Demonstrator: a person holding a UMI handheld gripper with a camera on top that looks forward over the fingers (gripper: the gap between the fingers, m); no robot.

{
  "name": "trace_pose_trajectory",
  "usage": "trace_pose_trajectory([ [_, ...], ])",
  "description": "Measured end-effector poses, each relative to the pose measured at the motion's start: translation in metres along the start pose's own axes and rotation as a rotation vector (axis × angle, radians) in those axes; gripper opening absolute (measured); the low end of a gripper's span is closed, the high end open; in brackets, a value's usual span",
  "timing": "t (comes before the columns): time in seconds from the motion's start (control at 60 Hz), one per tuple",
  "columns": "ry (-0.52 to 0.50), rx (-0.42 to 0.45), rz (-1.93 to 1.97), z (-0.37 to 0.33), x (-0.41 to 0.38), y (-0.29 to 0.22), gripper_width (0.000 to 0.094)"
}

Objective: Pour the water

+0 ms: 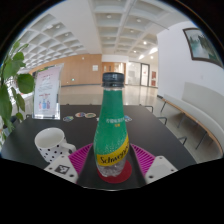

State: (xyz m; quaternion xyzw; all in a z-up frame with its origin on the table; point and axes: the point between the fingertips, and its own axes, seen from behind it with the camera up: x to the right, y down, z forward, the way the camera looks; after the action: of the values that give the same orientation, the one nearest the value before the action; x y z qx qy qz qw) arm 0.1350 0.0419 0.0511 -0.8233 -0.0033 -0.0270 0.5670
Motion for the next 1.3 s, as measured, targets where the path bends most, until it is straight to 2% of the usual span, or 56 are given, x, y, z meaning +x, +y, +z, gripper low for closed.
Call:
trace_pose_trajectory([
  [0.05,0.010,-0.011,0.032,-0.009,0.002,0.000,0.0875],
  [0.083,0.013,-0.015,0.045,-0.017,0.003,0.000,0.0831],
  [0.15,0.021,-0.018,0.059,-0.039,0.000,-0.003,0.0864],
  [0.383,-0.002,-0.067,0.093,-0.136,-0.026,0.006,0.0856],
  [0.717,0.001,-0.047,0.032,-0.258,-0.042,0.018,0.0856],
  [0.95,-0.010,-0.037,0.005,-0.299,-0.049,0.019,0.0854],
  [1.3,0.006,-0.015,-0.032,-0.309,-0.045,0.018,0.0860],
])
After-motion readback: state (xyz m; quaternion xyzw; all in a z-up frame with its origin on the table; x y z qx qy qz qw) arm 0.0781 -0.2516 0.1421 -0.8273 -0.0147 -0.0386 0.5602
